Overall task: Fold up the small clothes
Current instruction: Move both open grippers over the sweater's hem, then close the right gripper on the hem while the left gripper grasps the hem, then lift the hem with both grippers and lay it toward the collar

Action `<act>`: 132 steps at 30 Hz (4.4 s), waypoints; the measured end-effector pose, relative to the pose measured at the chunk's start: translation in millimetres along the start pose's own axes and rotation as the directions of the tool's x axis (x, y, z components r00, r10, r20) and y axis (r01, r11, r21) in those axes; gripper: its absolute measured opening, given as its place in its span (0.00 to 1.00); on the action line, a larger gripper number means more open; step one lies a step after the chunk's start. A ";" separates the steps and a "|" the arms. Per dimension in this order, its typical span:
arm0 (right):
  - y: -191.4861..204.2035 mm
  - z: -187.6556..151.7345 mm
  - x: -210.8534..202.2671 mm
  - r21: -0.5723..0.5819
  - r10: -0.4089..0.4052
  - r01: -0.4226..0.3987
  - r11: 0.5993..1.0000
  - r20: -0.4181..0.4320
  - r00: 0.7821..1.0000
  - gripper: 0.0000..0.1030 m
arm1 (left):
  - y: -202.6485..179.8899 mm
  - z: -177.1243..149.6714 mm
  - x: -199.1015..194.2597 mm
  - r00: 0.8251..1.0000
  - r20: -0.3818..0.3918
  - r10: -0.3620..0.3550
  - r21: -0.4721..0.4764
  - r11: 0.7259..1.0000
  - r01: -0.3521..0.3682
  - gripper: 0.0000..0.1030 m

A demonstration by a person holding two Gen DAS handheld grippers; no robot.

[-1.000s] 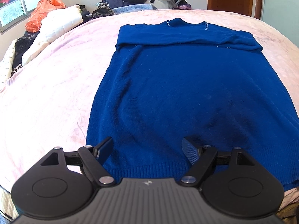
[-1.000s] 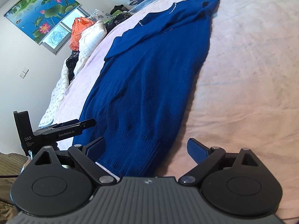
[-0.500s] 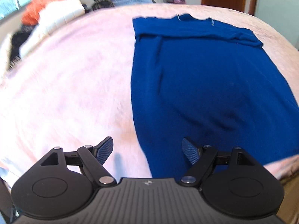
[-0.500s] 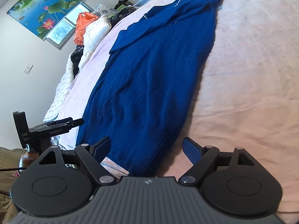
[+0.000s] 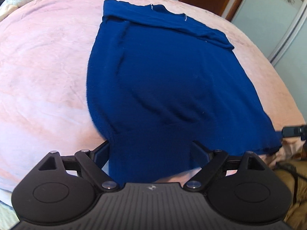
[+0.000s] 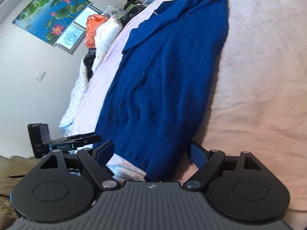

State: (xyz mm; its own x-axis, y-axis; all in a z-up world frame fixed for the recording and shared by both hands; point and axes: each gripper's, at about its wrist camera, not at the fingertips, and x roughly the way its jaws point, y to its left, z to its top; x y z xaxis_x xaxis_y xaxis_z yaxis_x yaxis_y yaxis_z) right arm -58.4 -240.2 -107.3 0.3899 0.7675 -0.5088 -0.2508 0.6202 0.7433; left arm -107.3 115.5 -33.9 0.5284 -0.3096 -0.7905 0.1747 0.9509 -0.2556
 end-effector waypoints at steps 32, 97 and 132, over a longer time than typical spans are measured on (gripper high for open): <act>7.9 -0.4 2.5 -0.044 0.022 -0.020 0.999 0.030 0.999 0.14 | 15.2 15.5 -26.5 0.996 0.089 -0.020 -0.122 0.992 0.030 0.11; -12.0 184.5 22.9 -0.122 0.002 0.040 0.992 0.321 0.947 0.15 | -50.2 182.8 50.8 0.905 0.367 0.215 -0.048 0.976 -0.212 0.11; -33.4 240.6 29.3 -0.035 0.004 0.011 0.999 0.424 0.906 0.15 | -60.7 247.4 67.2 0.866 0.432 0.252 -0.002 0.960 -0.279 0.11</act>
State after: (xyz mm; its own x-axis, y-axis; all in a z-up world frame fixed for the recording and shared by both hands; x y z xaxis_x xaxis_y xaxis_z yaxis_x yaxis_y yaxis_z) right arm 174.6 -277.4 -42.6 0.7275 0.6292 -0.2737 -0.2768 0.6341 0.7220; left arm 123.1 36.2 66.3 0.8607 -0.0297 -0.5083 0.0190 0.9995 -0.0262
